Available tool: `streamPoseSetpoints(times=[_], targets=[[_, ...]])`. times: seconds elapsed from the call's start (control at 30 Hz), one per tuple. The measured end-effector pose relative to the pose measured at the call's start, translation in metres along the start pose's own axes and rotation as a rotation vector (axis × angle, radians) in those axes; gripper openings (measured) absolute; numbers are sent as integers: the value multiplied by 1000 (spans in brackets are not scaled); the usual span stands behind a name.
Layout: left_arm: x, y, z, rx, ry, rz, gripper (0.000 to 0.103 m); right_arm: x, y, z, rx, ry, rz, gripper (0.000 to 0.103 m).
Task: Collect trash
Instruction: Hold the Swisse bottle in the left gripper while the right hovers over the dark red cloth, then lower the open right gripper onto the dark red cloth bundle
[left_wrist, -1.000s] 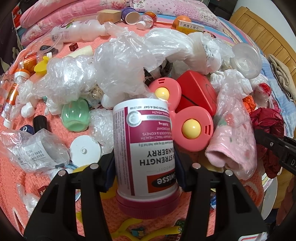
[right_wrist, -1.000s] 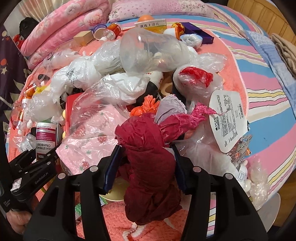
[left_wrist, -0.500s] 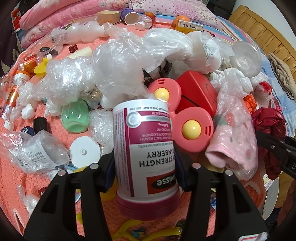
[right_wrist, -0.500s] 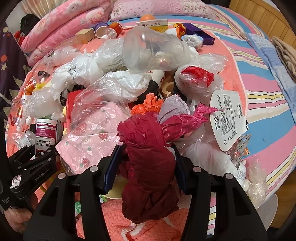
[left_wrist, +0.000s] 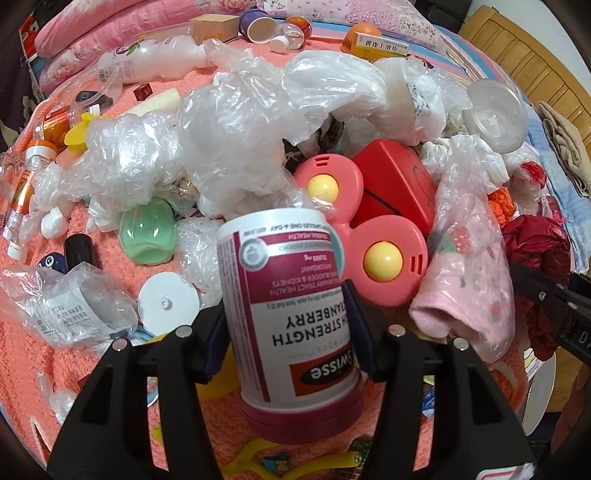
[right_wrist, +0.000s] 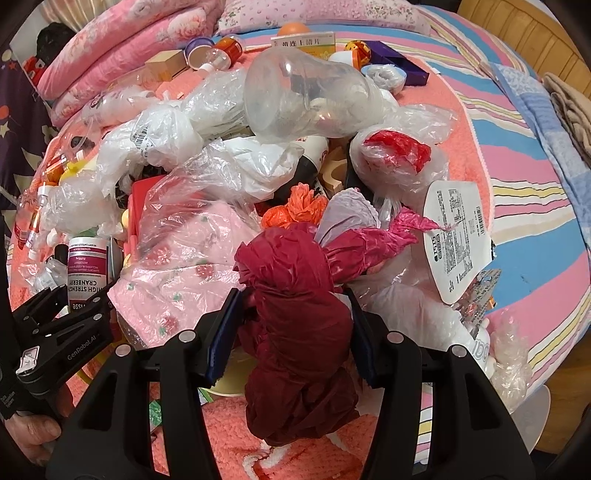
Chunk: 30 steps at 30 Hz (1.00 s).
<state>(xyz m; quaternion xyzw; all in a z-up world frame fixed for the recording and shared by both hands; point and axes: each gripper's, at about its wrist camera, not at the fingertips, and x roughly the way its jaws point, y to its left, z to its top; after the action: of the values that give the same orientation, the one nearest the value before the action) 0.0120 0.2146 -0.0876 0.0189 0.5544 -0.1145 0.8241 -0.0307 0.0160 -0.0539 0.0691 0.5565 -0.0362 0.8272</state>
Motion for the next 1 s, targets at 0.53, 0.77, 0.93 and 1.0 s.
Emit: streamPoseSetpoints(times=[0.53,0.77,0.93,1.0], targets=[[3,0,13,31,94,7,54,10,0,11,-10,136,-13,55],[7,-1,20,53,131,38,60,16,1,17,-21,193,-9,57],[11,-7,25,77,158,62,63,21,5,23,-55,237,-29,58],[13,-7,28,81,186,65,66,23,6,24,-62,255,-32,59]])
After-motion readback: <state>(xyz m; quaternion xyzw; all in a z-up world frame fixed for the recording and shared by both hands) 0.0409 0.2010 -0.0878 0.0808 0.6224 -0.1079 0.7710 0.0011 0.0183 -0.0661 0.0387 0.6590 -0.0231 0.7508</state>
